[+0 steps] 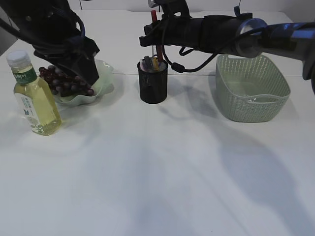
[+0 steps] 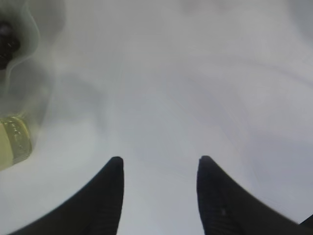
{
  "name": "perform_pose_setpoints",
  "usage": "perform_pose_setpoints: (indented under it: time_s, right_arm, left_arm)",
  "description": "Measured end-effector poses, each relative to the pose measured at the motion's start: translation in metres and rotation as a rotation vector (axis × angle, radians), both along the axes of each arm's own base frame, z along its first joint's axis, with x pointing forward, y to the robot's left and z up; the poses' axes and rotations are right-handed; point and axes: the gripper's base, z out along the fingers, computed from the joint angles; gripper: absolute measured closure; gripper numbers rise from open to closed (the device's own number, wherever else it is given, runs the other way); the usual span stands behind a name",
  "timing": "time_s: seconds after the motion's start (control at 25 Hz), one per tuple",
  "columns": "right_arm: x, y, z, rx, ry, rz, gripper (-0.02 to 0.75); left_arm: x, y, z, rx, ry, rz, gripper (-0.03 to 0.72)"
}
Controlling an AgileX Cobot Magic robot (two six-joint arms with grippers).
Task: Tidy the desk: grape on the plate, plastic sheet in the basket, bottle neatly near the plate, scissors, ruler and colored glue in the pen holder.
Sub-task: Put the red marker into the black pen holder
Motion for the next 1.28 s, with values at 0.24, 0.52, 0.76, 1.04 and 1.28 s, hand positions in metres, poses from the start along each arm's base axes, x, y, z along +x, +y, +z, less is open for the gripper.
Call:
perform_pose_setpoints:
  time_s: [0.24, 0.52, 0.76, 1.04, 1.28]
  right_arm:
    - [0.000, 0.000, 0.001, 0.001, -0.002, 0.004, 0.617]
    - [0.000, 0.000, 0.001, -0.002, -0.004, 0.005, 0.617]
    - [0.000, 0.000, 0.001, -0.002, -0.004, 0.005, 0.617]
    - [0.001, 0.001, -0.005, -0.005, 0.005, 0.005, 0.610]
    - [0.001, 0.001, -0.010, -0.008, 0.013, 0.005, 0.587]
  left_arm:
    - [0.000, 0.000, 0.000, -0.002, -0.005, 0.001, 0.329]
    - [0.000, 0.000, 0.000, -0.002, -0.005, 0.001, 0.330]
    - [0.000, 0.000, 0.000, -0.002, -0.005, 0.001, 0.330]
    - [0.000, 0.000, 0.000, -0.002, -0.005, 0.001, 0.353]
    - [0.000, 0.000, 0.000, -0.002, -0.005, 0.001, 0.363]
